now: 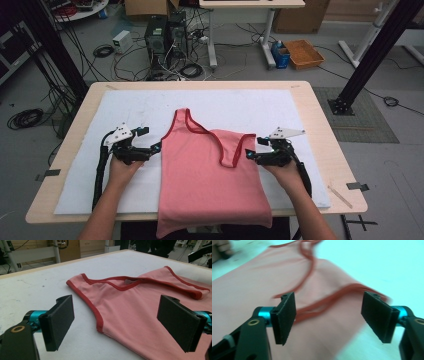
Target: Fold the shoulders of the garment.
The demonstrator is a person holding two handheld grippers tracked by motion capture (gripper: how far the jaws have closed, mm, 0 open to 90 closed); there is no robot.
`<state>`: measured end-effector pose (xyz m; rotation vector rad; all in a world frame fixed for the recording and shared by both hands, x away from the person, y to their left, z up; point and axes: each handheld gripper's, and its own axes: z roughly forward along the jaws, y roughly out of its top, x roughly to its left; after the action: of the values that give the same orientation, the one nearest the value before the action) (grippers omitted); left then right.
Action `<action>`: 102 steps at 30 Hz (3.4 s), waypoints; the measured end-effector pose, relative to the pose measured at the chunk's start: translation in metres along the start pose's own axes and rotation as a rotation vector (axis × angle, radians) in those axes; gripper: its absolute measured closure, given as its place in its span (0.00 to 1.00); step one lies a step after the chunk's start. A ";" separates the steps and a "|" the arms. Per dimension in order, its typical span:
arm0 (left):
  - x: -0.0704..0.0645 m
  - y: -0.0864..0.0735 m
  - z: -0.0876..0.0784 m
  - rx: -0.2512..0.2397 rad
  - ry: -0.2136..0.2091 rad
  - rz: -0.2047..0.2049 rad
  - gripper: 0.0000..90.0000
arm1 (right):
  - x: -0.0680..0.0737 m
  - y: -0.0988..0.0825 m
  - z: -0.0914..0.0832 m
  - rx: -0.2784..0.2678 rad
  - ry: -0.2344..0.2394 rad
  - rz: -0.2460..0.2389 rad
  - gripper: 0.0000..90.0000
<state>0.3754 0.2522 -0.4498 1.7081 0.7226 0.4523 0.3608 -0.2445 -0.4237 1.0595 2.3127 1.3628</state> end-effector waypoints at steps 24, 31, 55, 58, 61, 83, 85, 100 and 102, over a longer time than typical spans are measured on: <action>0.004 0.000 -0.001 -0.015 0.010 -0.041 0.16 | -0.045 -0.027 -0.005 -0.014 -0.098 0.136 0.23; 0.001 0.001 0.001 0.002 0.033 -0.030 0.16 | -0.044 -0.027 -0.005 -0.017 -0.098 0.124 0.23; 0.003 0.061 0.069 0.131 0.044 -0.036 0.16 | -0.045 -0.027 -0.005 -0.008 -0.108 0.135 0.23; 0.010 0.066 0.082 0.167 0.056 -0.056 0.16 | -0.045 -0.027 -0.005 -0.009 -0.108 0.132 0.23; 0.014 0.069 0.089 0.175 0.059 -0.065 0.17 | -0.045 -0.027 -0.004 -0.008 -0.106 0.137 0.23; 0.044 0.054 0.141 0.312 0.080 -0.163 0.17 | -0.045 -0.027 -0.003 0.003 -0.099 0.129 0.23; 0.045 0.055 0.143 0.323 0.084 -0.162 0.17 | -0.044 -0.027 -0.003 0.004 -0.101 0.132 0.23; 0.058 0.051 0.175 0.422 0.130 -0.173 0.19 | -0.044 -0.027 -0.003 0.012 -0.097 0.121 0.23; 0.059 0.054 0.178 0.440 0.134 -0.159 0.19 | -0.044 -0.027 -0.002 0.012 -0.097 0.114 0.23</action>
<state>0.5448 0.1548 -0.4482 2.0205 1.1097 0.3121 0.3786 -0.2848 -0.4508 1.2496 2.2242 1.3082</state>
